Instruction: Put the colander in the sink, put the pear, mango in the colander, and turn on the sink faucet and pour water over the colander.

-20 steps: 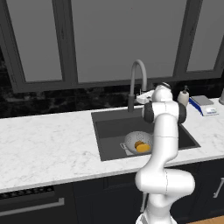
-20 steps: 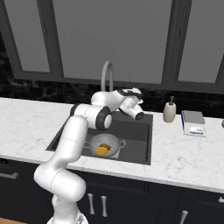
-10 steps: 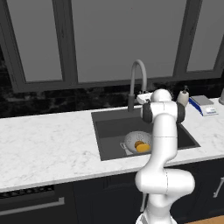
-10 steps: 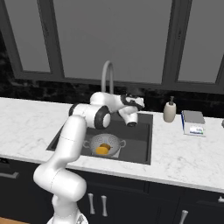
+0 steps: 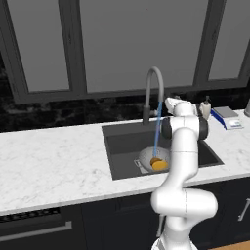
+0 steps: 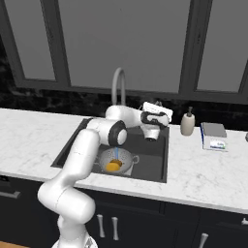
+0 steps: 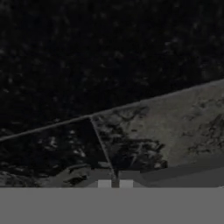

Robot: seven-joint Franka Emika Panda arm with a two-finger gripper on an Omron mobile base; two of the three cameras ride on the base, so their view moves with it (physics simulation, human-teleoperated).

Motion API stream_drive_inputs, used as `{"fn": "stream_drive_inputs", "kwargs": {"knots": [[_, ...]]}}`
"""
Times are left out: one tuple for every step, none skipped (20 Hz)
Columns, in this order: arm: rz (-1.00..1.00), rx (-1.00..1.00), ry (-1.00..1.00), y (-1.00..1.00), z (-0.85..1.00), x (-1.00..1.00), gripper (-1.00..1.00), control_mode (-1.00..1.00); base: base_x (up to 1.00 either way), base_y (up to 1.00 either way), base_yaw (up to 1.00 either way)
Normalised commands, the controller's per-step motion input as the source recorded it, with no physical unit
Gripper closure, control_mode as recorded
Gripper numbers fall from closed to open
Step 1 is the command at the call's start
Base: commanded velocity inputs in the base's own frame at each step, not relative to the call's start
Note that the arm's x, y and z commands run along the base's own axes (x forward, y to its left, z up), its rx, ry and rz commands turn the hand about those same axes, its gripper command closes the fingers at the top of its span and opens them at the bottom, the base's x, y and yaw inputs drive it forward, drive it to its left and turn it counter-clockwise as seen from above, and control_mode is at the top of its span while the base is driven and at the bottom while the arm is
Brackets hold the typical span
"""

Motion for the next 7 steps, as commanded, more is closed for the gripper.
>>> {"fn": "stream_drive_inputs", "kwargs": {"knots": [[-0.15,0.41,0.10,-0.99,1.00,-0.61,1.00,-1.00,0.00,0.00,0.00],[-0.22,0.37,0.12,-0.86,1.00,-0.58,1.00,-1.00,0.00,0.00,0.00],[-0.21,0.39,0.05,-0.87,1.00,-0.60,1.00,-1.00,0.00,0.00,0.00],[-0.21,0.37,0.04,-0.84,1.00,-0.57,1.00,-1.00,0.00,0.00,0.00],[-0.21,0.34,0.00,-0.71,1.00,-0.71,1.00,-1.00,0.00,0.00,0.00],[-0.20,0.31,0.00,-0.55,1.00,-0.84,1.00,-1.00,0.00,0.00,0.00],[-0.17,0.26,0.05,-0.44,1.00,-0.99,1.00,-1.00,0.00,0.00,0.00]]}}
